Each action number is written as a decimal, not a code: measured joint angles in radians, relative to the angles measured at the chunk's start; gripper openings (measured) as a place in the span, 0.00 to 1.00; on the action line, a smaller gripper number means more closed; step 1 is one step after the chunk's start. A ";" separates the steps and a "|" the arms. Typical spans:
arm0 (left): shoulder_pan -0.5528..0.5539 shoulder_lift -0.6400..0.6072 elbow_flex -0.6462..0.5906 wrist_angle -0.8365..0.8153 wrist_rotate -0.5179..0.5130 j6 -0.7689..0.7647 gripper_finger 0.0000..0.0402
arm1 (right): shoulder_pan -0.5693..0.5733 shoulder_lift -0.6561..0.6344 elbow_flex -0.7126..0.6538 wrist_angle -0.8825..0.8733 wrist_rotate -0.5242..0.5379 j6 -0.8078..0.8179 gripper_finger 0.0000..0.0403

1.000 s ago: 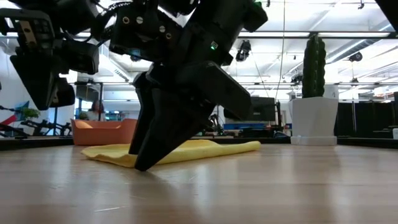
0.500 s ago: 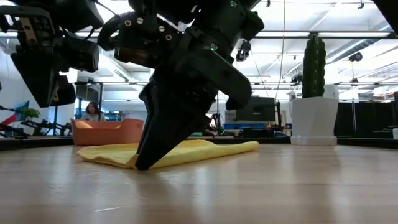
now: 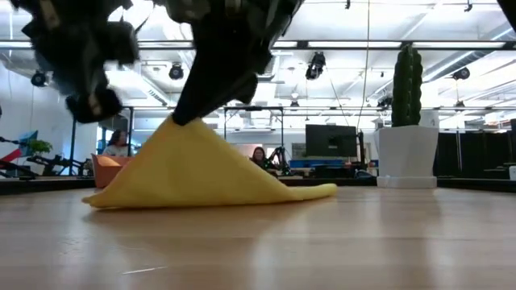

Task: Roll microfiber towels into tight, uniform cylinder then place into a basket
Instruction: Roll the yellow towel

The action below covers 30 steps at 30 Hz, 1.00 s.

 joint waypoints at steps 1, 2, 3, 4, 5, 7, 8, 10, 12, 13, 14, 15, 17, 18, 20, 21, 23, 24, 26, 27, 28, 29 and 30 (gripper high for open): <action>-0.002 -0.005 0.000 0.055 0.020 0.001 0.00 | 0.000 -0.008 -0.002 -0.010 0.000 0.016 0.02; -0.006 -0.012 0.000 0.105 0.031 0.005 0.00 | 0.000 -0.013 -0.003 -0.013 0.000 0.030 0.02; -0.012 -0.021 0.000 0.149 0.033 0.015 0.00 | 0.000 -0.020 -0.003 -0.013 0.004 0.043 0.02; -0.018 -0.030 0.000 0.195 0.033 0.027 0.00 | 0.000 -0.026 -0.003 -0.017 0.014 0.057 0.02; -0.023 -0.034 0.000 0.248 0.030 0.045 0.00 | 0.000 -0.032 -0.002 -0.026 0.020 0.072 0.02; -0.031 -0.042 0.001 0.294 0.021 0.067 0.01 | 0.000 -0.040 -0.003 -0.060 0.023 0.106 0.02; -0.033 -0.042 0.001 0.296 0.020 0.071 0.02 | -0.001 -0.040 -0.004 -0.076 0.025 0.130 0.02; -0.035 -0.030 0.001 0.289 0.019 0.077 0.05 | -0.001 -0.038 -0.008 -0.124 0.031 0.178 0.02; -0.044 -0.016 -0.004 0.270 0.016 0.083 0.10 | -0.001 -0.037 -0.009 -0.138 0.057 0.217 0.02; -0.051 -0.003 -0.004 0.274 0.016 0.095 0.13 | 0.000 -0.039 -0.008 -0.140 0.072 0.238 0.02; -0.058 0.008 -0.004 0.280 0.015 0.104 0.17 | -0.001 -0.043 -0.008 -0.143 0.082 0.256 0.02; -0.064 0.018 -0.004 0.277 0.012 0.109 0.21 | -0.002 -0.045 -0.008 -0.143 0.091 0.277 0.02; -0.074 0.039 -0.004 0.289 0.005 0.124 0.28 | -0.006 -0.051 -0.008 -0.149 0.114 0.330 0.02; -0.078 0.050 -0.003 0.300 -0.001 0.125 0.31 | -0.008 -0.052 -0.008 -0.155 0.127 0.355 0.02; -0.085 0.066 -0.002 0.300 -0.014 0.124 0.37 | -0.013 -0.056 -0.008 -0.155 0.149 0.405 0.02; -0.087 0.076 -0.002 0.308 -0.016 0.124 0.40 | -0.015 -0.058 -0.008 -0.157 0.161 0.428 0.02; -0.092 0.095 -0.002 0.321 -0.018 0.123 0.44 | -0.020 -0.058 -0.008 -0.157 0.178 0.472 0.02; -0.097 0.103 -0.002 0.319 -0.021 0.117 0.45 | -0.023 -0.058 -0.008 -0.158 0.183 0.495 0.02; -0.104 0.124 -0.001 0.334 -0.033 0.100 0.48 | -0.027 -0.058 -0.008 -0.157 0.193 0.540 0.02; -0.110 0.134 -0.001 0.329 -0.038 0.098 0.48 | -0.029 -0.058 -0.008 -0.158 0.202 0.561 0.02; -0.117 0.144 -0.001 0.327 -0.040 0.097 0.49 | -0.031 -0.058 -0.005 -0.160 0.210 0.581 0.02; -0.123 0.157 -0.001 0.335 -0.040 0.097 0.49 | -0.033 -0.058 -0.003 -0.161 0.219 0.593 0.02; -0.129 0.170 -0.001 0.344 -0.041 0.097 0.49 | -0.033 -0.058 0.001 -0.164 0.224 0.600 0.02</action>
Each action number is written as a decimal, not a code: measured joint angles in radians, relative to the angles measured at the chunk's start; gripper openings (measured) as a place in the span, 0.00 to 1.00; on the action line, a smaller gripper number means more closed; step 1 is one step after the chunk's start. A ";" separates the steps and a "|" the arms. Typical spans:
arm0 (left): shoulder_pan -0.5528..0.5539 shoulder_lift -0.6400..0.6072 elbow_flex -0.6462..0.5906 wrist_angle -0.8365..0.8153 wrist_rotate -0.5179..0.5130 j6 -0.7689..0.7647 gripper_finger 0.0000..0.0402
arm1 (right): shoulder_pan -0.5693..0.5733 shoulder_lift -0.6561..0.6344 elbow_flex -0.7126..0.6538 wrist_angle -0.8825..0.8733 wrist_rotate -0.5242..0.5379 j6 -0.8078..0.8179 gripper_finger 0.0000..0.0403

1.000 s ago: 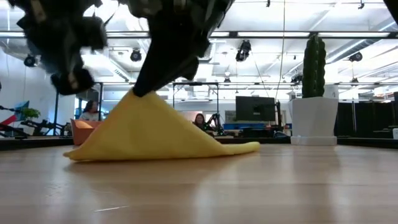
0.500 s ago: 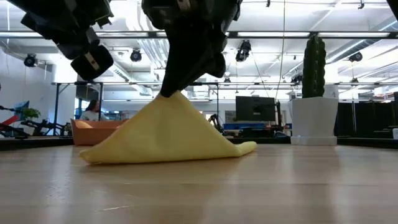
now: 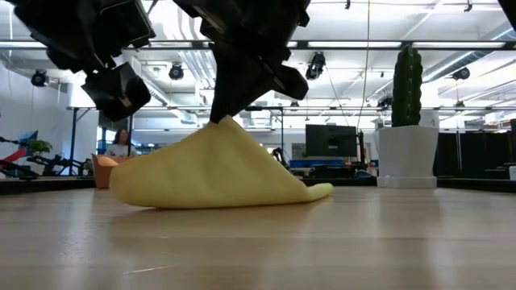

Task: Roll microfiber towels into tight, uniform cylinder then place into a basket
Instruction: Roll the yellow towel

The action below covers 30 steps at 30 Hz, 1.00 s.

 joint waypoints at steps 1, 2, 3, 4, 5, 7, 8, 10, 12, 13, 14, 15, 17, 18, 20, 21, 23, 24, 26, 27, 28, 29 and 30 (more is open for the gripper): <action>-0.007 0.012 0.000 0.003 -0.002 -0.001 0.49 | -0.001 0.000 0.005 -0.004 0.005 0.001 0.02; -0.014 0.026 0.000 0.007 -0.006 -0.003 0.49 | -0.002 0.000 0.009 -0.007 0.009 0.001 0.02; -0.020 0.041 0.000 0.014 -0.024 -0.011 0.49 | -0.004 0.000 0.014 -0.010 0.012 0.000 0.02; -0.025 0.056 0.000 0.017 -0.041 -0.024 0.49 | -0.006 -0.001 0.018 -0.013 0.012 0.000 0.02; -0.031 0.071 0.000 0.015 -0.056 -0.028 0.49 | -0.008 -0.001 0.021 -0.014 0.012 0.000 0.02; -0.037 0.103 0.000 0.028 -0.068 -0.047 0.49 | -0.012 -0.001 0.027 -0.016 0.012 0.003 0.02; -0.039 0.117 0.000 0.037 -0.074 -0.053 0.49 | -0.014 -0.001 0.031 -0.019 0.012 0.005 0.02; -0.042 0.140 0.000 0.056 -0.076 -0.059 0.49 | -0.016 -0.001 0.037 -0.014 0.013 0.005 0.02; -0.043 0.157 0.000 0.088 -0.076 -0.078 0.49 | -0.019 -0.002 0.038 -0.015 0.013 0.005 0.02; -0.044 0.163 0.000 0.103 -0.076 -0.080 0.49 | -0.019 -0.002 0.038 -0.016 0.013 0.005 0.02; -0.046 0.169 0.000 0.120 -0.077 -0.080 0.49 | -0.019 -0.002 0.038 -0.017 0.013 0.005 0.02; -0.048 0.174 0.000 0.128 -0.080 -0.080 0.49 | -0.019 -0.002 0.038 -0.019 0.013 0.006 0.02; -0.053 0.180 0.000 0.129 -0.090 -0.080 0.49 | -0.020 -0.002 0.038 -0.018 0.013 0.021 0.02; -0.053 0.183 0.000 0.125 -0.099 -0.079 0.49 | -0.020 -0.002 0.038 -0.019 0.013 0.026 0.02; -0.054 0.184 -0.003 0.119 -0.108 -0.079 0.49 | -0.020 -0.002 0.038 -0.021 0.013 0.032 0.02; -0.054 0.182 -0.004 0.110 -0.115 -0.078 0.49 | -0.020 -0.002 0.038 -0.021 0.012 0.033 0.02; -0.054 0.181 -0.005 0.097 -0.138 -0.061 0.49 | -0.020 -0.007 0.038 -0.022 0.012 0.032 0.02; -0.054 0.180 -0.007 0.088 -0.149 -0.054 0.49 | -0.020 -0.009 0.038 -0.021 0.012 0.032 0.02; -0.054 0.179 -0.011 0.083 -0.182 -0.050 0.49 | -0.020 -0.016 0.038 -0.021 0.013 0.032 0.02; -0.054 0.184 -0.014 0.093 -0.195 -0.048 0.49 | -0.020 -0.019 0.038 -0.021 0.016 0.032 0.02; -0.053 0.190 -0.018 0.106 -0.205 -0.048 0.49 | -0.020 -0.022 0.038 -0.022 0.019 0.032 0.02; -0.053 0.194 -0.024 0.116 -0.211 -0.049 0.49 | -0.020 -0.026 0.038 -0.021 0.023 0.032 0.02; -0.053 0.201 -0.028 0.121 -0.221 -0.052 0.49 | -0.020 -0.030 0.038 -0.022 0.029 0.032 0.02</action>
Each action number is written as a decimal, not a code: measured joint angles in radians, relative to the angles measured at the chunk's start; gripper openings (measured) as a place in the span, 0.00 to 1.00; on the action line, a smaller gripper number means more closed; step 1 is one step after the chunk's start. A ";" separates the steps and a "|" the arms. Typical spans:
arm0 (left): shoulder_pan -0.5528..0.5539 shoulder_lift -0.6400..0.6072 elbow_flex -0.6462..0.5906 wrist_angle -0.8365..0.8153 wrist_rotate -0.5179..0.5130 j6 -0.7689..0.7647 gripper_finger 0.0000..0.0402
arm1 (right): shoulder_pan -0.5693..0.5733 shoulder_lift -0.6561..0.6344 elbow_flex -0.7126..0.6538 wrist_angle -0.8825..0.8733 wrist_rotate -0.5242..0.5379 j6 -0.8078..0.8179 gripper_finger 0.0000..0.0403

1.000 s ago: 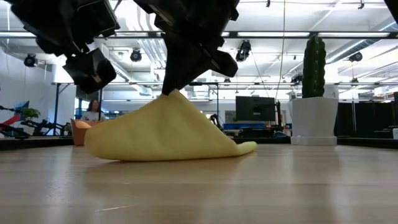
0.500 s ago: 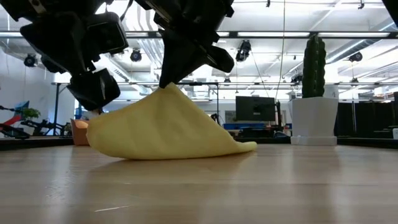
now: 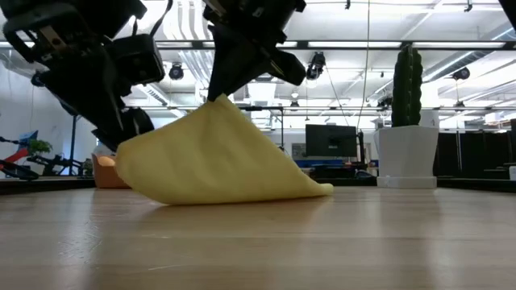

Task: Roll microfiber towels into tight, uniform cylinder then place into a basket
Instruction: Roll the yellow towel

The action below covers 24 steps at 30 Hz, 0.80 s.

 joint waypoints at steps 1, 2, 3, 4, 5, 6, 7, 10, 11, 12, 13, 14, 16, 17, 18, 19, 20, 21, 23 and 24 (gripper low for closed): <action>0.000 0.007 -0.001 0.015 -0.012 -0.001 0.49 | 0.000 -0.004 0.000 0.000 0.005 0.000 0.02; 0.000 0.011 -0.002 0.022 -0.016 -0.001 0.49 | -0.002 -0.007 0.000 0.000 0.009 0.000 0.02; 0.000 0.014 -0.002 0.023 -0.022 -0.001 0.49 | -0.002 -0.009 0.000 -0.002 0.009 0.001 0.02; 0.000 0.019 -0.002 0.025 -0.026 -0.001 0.49 | -0.003 -0.010 0.000 -0.005 0.010 0.003 0.02; 0.000 0.024 -0.004 0.025 -0.034 -0.001 0.49 | -0.003 -0.011 0.000 -0.012 0.010 0.005 0.02; 0.000 0.030 -0.006 0.022 -0.044 -0.001 0.49 | -0.003 -0.011 -0.001 -0.016 0.011 0.006 0.02; 0.000 0.036 -0.008 0.022 -0.051 -0.002 0.49 | -0.003 -0.011 -0.001 -0.016 0.012 0.007 0.02; 0.000 0.053 -0.011 0.024 -0.068 -0.025 0.49 | -0.003 -0.012 -0.001 -0.016 0.013 0.010 0.02; 0.000 0.059 -0.011 0.022 -0.068 -0.031 0.49 | -0.002 -0.013 -0.001 -0.017 0.013 0.010 0.02; 0.000 0.065 -0.011 0.022 -0.069 -0.042 0.49 | -0.002 -0.013 -0.001 -0.018 0.012 0.011 0.02; 0.000 0.069 -0.011 0.026 -0.069 -0.051 0.49 | -0.003 -0.013 -0.001 -0.020 0.012 0.011 0.02; 0.000 0.072 -0.012 0.028 -0.069 -0.053 0.49 | -0.002 -0.013 -0.001 -0.020 0.012 0.011 0.02; 0.000 0.078 -0.008 0.042 -0.068 -0.054 0.49 | -0.003 -0.013 -0.001 -0.021 0.009 0.012 0.02; 0.000 0.078 -0.007 0.044 -0.068 -0.054 0.48 | -0.003 -0.013 -0.001 -0.021 0.009 0.013 0.02; 0.000 0.077 -0.006 0.046 -0.068 -0.054 0.48 | -0.002 -0.013 -0.001 -0.022 0.009 0.015 0.02; 0.000 0.076 -0.006 0.056 -0.068 -0.054 0.47 | -0.002 -0.013 -0.001 -0.022 0.008 0.016 0.02; 0.000 0.076 -0.006 0.069 -0.068 -0.054 0.46 | -0.003 -0.013 -0.001 -0.022 0.008 0.018 0.02; 0.000 0.073 -0.006 0.076 -0.068 -0.055 0.45 | -0.002 -0.013 -0.001 -0.023 0.008 0.018 0.02; 0.000 0.070 -0.006 0.077 -0.069 -0.057 0.41 | -0.002 -0.013 -0.001 -0.026 0.007 0.018 0.02; 0.000 0.070 -0.006 0.076 -0.069 -0.057 0.40 | -0.002 -0.013 -0.001 -0.030 0.006 0.018 0.02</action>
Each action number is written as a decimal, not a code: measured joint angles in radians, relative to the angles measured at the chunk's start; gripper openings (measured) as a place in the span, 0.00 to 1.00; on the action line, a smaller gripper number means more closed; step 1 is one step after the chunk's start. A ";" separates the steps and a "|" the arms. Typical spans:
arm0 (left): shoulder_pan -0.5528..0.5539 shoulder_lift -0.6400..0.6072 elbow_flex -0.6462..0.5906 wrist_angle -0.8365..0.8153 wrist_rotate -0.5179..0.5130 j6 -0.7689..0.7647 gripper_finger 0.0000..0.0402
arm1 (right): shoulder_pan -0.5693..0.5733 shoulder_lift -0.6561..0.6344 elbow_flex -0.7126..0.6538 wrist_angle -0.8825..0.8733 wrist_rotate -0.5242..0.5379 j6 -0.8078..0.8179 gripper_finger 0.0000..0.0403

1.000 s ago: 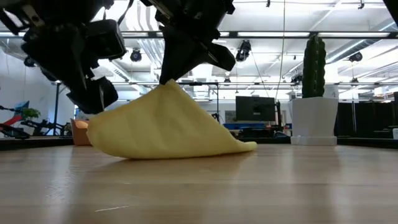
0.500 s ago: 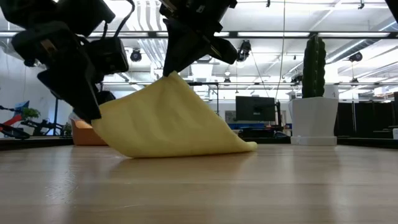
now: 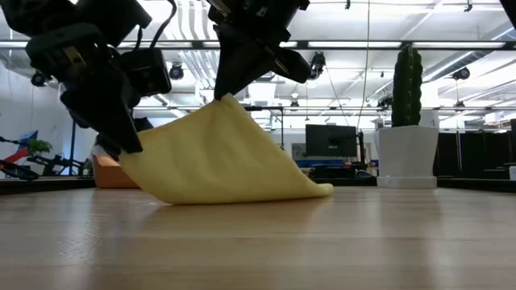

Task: Roll microfiber towels into tight, uniform cylinder then place into a basket
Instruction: Roll the yellow towel

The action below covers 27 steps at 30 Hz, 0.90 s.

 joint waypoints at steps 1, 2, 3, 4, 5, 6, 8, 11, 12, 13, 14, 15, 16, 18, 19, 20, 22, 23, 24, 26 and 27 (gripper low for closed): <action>0.000 0.000 0.000 -0.003 0.000 0.000 0.37 | 0.000 -0.001 0.000 -0.005 -0.002 0.000 0.02; 0.000 -0.002 0.000 -0.003 0.000 -0.001 0.34 | 0.001 -0.003 0.000 -0.011 -0.005 0.001 0.02; 0.000 -0.005 0.000 -0.002 0.000 -0.003 0.31 | 0.001 -0.006 0.000 -0.016 -0.008 0.001 0.02; 0.000 -0.008 0.000 -0.001 0.001 -0.009 0.28 | 0.003 -0.010 0.000 -0.022 -0.008 0.001 0.02; 0.000 -0.012 0.000 -0.003 0.002 -0.020 0.24 | 0.005 -0.015 0.000 -0.026 -0.009 0.001 0.02; 0.000 -0.016 -0.001 -0.003 0.005 -0.024 0.20 | 0.007 -0.021 0.000 -0.029 -0.009 0.000 0.02; 0.000 -0.025 0.000 0.000 0.025 -0.024 0.11 | 0.013 -0.030 0.000 -0.029 -0.009 -0.001 0.02; 0.000 -0.042 0.003 0.000 0.084 -0.024 0.02 | 0.026 -0.037 0.000 -0.026 -0.053 0.001 0.02; 0.000 -0.051 0.003 -0.002 0.107 -0.024 0.02 | 0.031 -0.038 0.000 -0.026 -0.080 0.005 0.02; 0.000 -0.062 0.003 -0.002 0.133 -0.024 0.02 | 0.038 -0.038 0.000 -0.023 -0.109 0.013 0.02; 0.000 -0.075 0.005 -0.001 0.159 -0.025 0.01 | 0.047 -0.039 0.000 -0.019 -0.136 0.023 0.02; 0.000 -0.087 0.005 -0.003 0.180 -0.024 0.01 | 0.059 -0.039 0.000 -0.017 -0.154 0.034 0.02; 0.000 -0.101 0.005 -0.004 0.197 -0.024 0.00 | 0.072 -0.039 0.000 -0.018 -0.166 0.047 0.02; -0.001 -0.124 0.005 -0.012 0.220 -0.024 0.00 | 0.103 -0.039 -0.003 -0.016 -0.165 0.080 0.02; -0.001 -0.136 0.005 -0.011 0.237 -0.024 0.00 | 0.117 -0.038 -0.004 -0.016 -0.162 0.100 0.02; -0.001 -0.147 0.006 -0.010 0.252 -0.025 0.00 | 0.129 -0.038 -0.004 -0.014 -0.161 0.121 0.02; 0.000 -0.168 0.012 -0.006 0.285 -0.025 0.00 | 0.150 -0.038 -0.005 -0.007 -0.155 0.159 0.02; 0.000 -0.174 0.015 -0.006 0.301 -0.025 0.00 | 0.158 -0.038 -0.005 -0.005 -0.152 0.175 0.02; 0.000 -0.178 0.019 -0.007 0.322 -0.025 0.00 | 0.166 -0.038 -0.005 -0.004 -0.146 0.192 0.02; 0.000 -0.180 0.032 -0.012 0.362 -0.024 0.00 | 0.179 -0.038 -0.005 -0.006 -0.126 0.218 0.02; 0.000 -0.179 0.041 -0.011 0.377 -0.024 0.00 | 0.185 -0.038 -0.005 -0.005 -0.119 0.230 0.02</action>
